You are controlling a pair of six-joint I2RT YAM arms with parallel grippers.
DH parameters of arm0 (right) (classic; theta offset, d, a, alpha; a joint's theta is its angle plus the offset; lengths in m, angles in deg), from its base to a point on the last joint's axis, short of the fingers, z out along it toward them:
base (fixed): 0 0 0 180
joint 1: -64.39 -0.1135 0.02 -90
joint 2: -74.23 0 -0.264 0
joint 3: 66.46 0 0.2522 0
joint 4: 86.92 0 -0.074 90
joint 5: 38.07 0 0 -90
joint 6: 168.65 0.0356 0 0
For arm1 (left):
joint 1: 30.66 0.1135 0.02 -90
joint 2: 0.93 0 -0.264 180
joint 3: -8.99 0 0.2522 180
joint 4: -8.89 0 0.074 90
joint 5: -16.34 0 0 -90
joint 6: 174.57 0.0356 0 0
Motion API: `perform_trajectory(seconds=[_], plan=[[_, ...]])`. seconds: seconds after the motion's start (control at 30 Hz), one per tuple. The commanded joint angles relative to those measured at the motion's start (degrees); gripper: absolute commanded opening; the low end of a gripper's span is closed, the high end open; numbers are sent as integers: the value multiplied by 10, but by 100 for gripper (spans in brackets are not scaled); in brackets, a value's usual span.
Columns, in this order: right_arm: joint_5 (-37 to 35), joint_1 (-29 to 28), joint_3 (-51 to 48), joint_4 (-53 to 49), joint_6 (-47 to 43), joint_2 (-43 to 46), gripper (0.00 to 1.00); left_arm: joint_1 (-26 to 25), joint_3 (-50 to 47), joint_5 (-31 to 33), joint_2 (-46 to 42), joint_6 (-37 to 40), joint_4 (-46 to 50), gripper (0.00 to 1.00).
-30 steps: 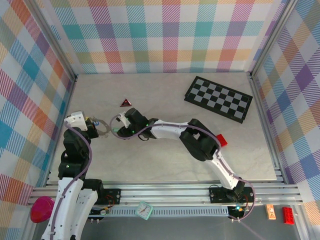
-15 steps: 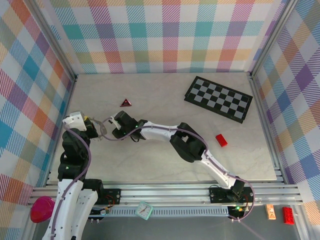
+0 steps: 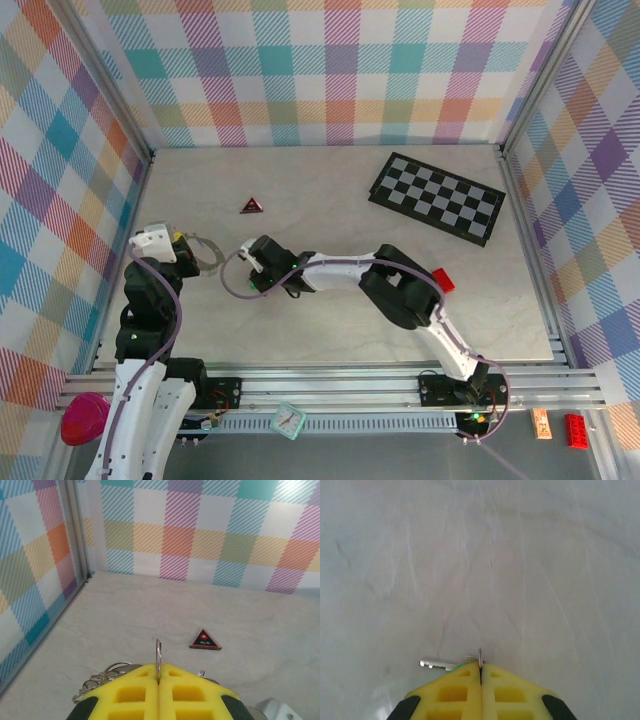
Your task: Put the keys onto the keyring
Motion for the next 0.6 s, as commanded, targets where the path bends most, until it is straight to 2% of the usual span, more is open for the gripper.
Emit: perform_trajectory(seconds=[0.0,0.33,0.57], plan=[[4,4,-75,10,-7,61,0,7,17,-55,6,7,-16,0],[35,30,-292,-4,0,237,0,2,25,-254,73,-10,-36,0],[61,43,-393,-41,1,346,0,-66,14,-297,97,10,-37,0]])
